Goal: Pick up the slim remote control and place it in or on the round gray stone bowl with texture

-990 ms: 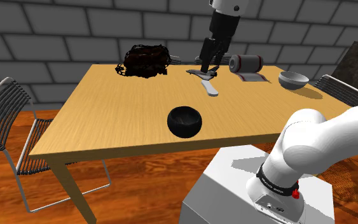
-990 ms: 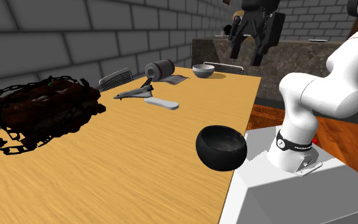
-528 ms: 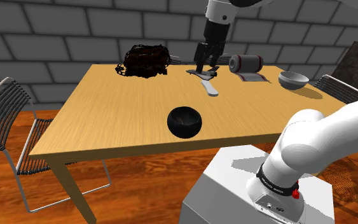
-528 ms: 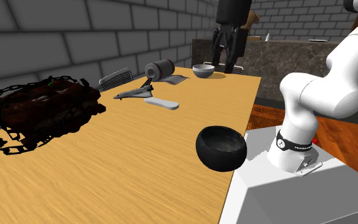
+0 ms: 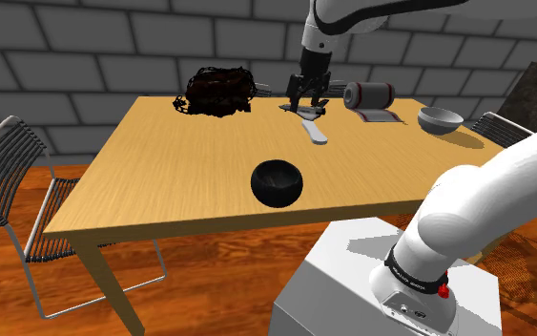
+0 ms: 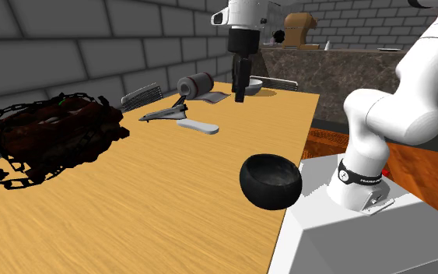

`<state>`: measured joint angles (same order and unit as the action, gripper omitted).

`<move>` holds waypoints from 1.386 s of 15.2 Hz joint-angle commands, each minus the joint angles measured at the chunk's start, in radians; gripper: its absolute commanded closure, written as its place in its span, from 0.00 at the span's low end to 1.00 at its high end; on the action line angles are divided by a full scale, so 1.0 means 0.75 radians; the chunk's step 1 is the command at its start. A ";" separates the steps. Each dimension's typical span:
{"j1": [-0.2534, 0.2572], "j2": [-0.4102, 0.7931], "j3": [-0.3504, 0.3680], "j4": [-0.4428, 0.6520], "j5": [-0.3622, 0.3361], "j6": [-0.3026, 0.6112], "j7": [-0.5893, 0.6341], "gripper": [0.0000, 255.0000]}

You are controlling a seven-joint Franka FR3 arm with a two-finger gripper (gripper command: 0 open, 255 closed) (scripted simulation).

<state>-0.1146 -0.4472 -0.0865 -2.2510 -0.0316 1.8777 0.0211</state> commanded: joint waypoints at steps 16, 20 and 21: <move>-0.180 0.657 -0.246 0.345 0.089 0.241 -0.095 0.00; -0.235 0.823 -0.286 0.466 0.147 0.261 -0.126 0.00; -0.250 0.865 -0.294 0.498 0.163 0.264 -0.133 0.00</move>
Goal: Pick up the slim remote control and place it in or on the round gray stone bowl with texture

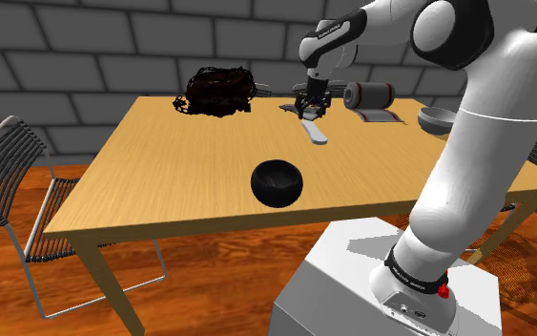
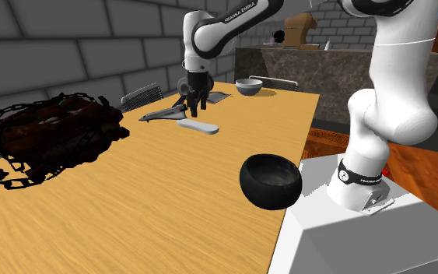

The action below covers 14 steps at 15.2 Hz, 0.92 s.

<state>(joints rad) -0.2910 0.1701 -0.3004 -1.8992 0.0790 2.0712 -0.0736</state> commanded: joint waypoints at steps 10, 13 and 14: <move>-0.115 0.305 -0.034 0.196 0.116 0.062 -0.048 0.00; -0.117 0.329 -0.029 0.175 0.127 0.105 -0.055 0.00; -0.118 0.334 -0.028 0.171 0.129 0.114 -0.056 0.00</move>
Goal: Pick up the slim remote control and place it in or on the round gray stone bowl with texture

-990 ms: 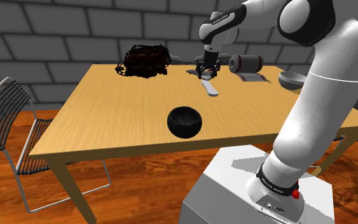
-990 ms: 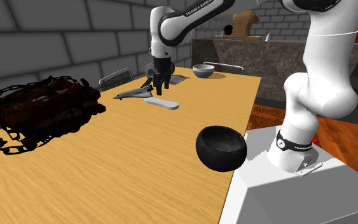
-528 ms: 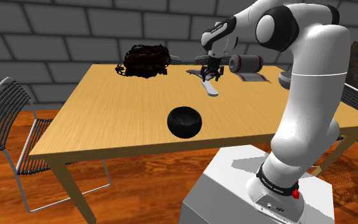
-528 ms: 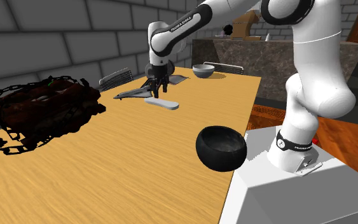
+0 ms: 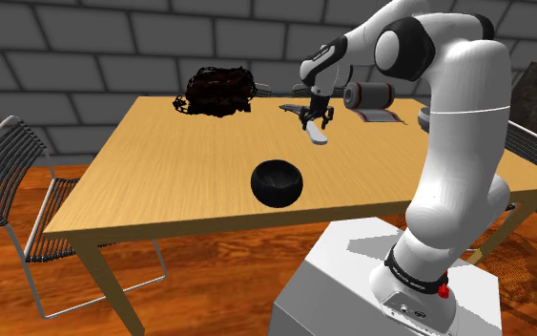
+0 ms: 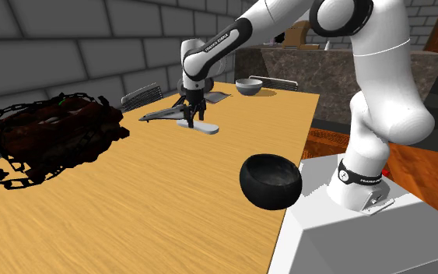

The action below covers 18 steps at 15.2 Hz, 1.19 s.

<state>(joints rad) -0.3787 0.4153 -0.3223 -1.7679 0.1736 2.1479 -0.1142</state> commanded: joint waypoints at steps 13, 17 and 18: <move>-0.001 0.007 0.001 -0.005 0.003 0.012 -0.002 1.00; -0.001 0.007 0.002 -0.004 0.003 0.012 -0.002 1.00; 0.000 -0.001 0.000 0.002 -0.001 -0.003 0.001 1.00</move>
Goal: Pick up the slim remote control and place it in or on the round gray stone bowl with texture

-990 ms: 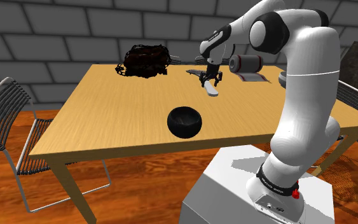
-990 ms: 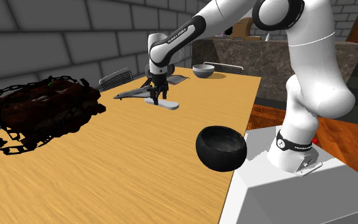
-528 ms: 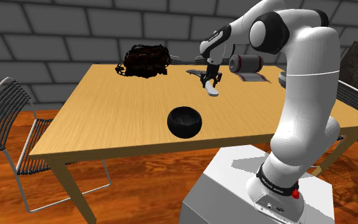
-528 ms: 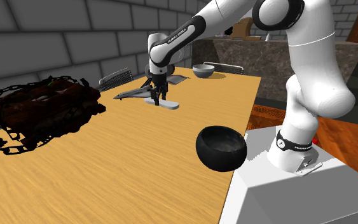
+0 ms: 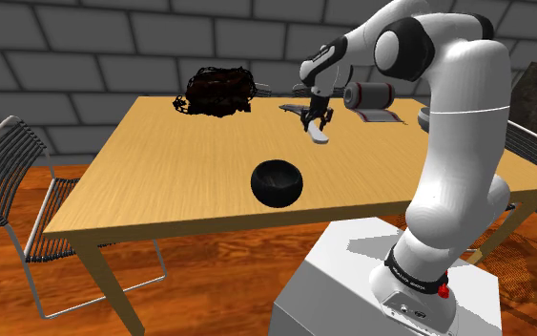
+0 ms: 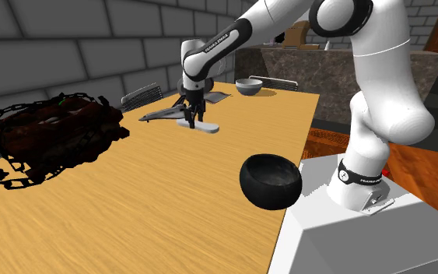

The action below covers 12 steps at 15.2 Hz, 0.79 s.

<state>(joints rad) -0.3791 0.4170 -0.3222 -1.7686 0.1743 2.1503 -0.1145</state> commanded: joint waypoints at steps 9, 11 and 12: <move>0.008 -0.071 -0.014 0.073 -0.032 -0.140 0.022 1.00; 0.009 -0.084 -0.017 0.093 -0.038 -0.171 0.026 1.00; 0.010 -0.089 -0.018 0.103 -0.041 -0.186 0.028 1.00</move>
<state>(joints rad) -0.3741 0.3565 -0.3350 -1.6949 0.1466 2.0196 -0.0968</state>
